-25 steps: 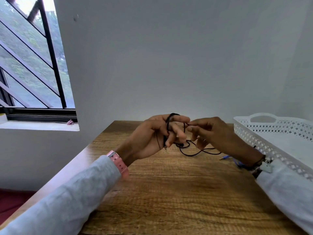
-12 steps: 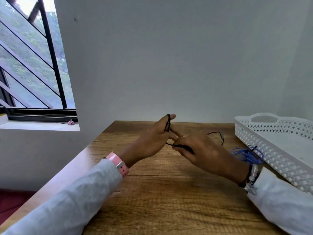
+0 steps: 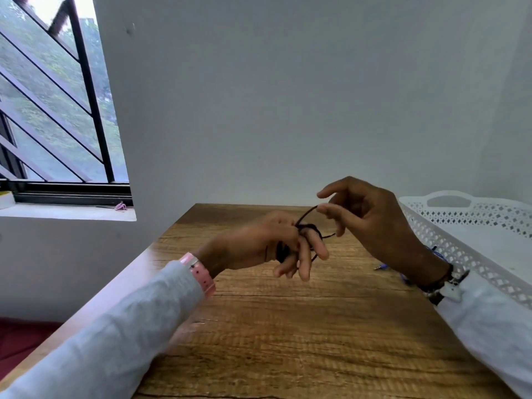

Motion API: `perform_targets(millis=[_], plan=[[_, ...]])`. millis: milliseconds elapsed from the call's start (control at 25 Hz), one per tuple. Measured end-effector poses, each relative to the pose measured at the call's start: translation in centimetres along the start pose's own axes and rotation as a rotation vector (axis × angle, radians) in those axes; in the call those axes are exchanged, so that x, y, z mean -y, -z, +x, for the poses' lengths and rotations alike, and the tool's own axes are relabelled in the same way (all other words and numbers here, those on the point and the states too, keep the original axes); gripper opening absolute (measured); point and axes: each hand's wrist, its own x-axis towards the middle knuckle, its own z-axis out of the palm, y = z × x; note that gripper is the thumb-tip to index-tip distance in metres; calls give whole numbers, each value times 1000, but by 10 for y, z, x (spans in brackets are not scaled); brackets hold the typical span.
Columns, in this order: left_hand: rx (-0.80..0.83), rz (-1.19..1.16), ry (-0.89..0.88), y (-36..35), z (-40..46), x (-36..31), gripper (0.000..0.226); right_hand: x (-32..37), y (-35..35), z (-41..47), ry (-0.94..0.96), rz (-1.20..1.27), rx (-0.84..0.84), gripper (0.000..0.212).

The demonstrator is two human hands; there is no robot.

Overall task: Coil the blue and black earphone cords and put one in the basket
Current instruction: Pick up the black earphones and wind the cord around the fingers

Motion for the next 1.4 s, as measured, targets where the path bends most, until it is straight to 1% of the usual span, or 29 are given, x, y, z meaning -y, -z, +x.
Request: perform_targets(millis=[40, 80, 120, 200, 280, 360, 440, 480, 520, 560, 600, 640, 680, 760, 840, 920, 960, 1000, 1040, 1120, 1160, 1200, 1280, 1400], plan=[[15, -149, -74, -1, 0, -3, 36, -1, -1, 1, -63, 92, -39, 15], [-10, -256, -144, 0, 0, -5, 39, -3, -2, 1, -120, 139, -52, 11], [-57, -335, -207, 1, 0, -6, 42, -5, -5, 0, -173, 157, -31, 8], [-150, -474, -295, 4, -1, -6, 49, -9, -14, -4, -257, 155, 82, 8], [-263, -528, -342, 7, 0, -6, 53, -12, -23, -11, -274, 104, 208, 12], [-436, -495, -358, 9, 2, -6, 51, -12, -29, -17, -228, 10, 311, 16], [-625, -348, -305, 11, 6, -4, 46, -12, -30, -19, -139, -138, 365, 20], [-706, -196, -245, 12, 6, -4, 45, -12, -30, -19, -74, -245, 364, 21], [-757, 12, -170, 11, 6, -3, 44, -11, -28, -18, 9, -363, 347, 22], [-763, 240, -87, 10, 5, 0, 43, -11, -26, -17, 97, -470, 324, 22], [-733, 439, -14, 9, 6, 4, 43, -11, -25, -16, 166, -541, 311, 21], [-689, 595, 34, 5, 6, 8, 45, -11, -24, -14, 207, -564, 311, 20], [-645, 707, 44, 1, 7, 11, 45, -11, -22, -13, 228, -551, 313, 17], [-573, 825, 7, -6, 8, 13, 47, -8, -19, -11, 232, -525, 310, 14], [-511, 837, 9, -6, 4, 11, 51, -4, -14, -10, 207, -543, 254, 17], [-447, 722, 35, -4, 1, 7, 54, 2, -6, -7, 178, -454, 176, 20], [-419, 616, 46, -4, 1, 5, 59, 5, -2, -6, 167, -374, 133, 19], [-381, 472, 43, -5, 2, 3, 66, 8, 1, -4, 154, -296, 82, 16], [-315, 280, 26, -5, 3, 0, 71, 10, 3, -2, 125, -212, 31, 15], [-126, -144, -53, -2, 4, -3, 74, 10, 5, 2, 17, -24, -50, 16], [-52, -313, -91, 0, 3, -4, 72, 8, 4, 3, -45, 48, -71, 17], [-8, -428, -124, 2, 2, -6, 70, 6, 1, 2, -109, 100, -68, 19], [-13, -548, -201, 4, 1, -5, 64, 1, -9, -2, -205, 168, 25, 24], [-161, -626, -283, -1, 4, -3, 62, -4, -29, -11, -260, 176, 202, 14]])
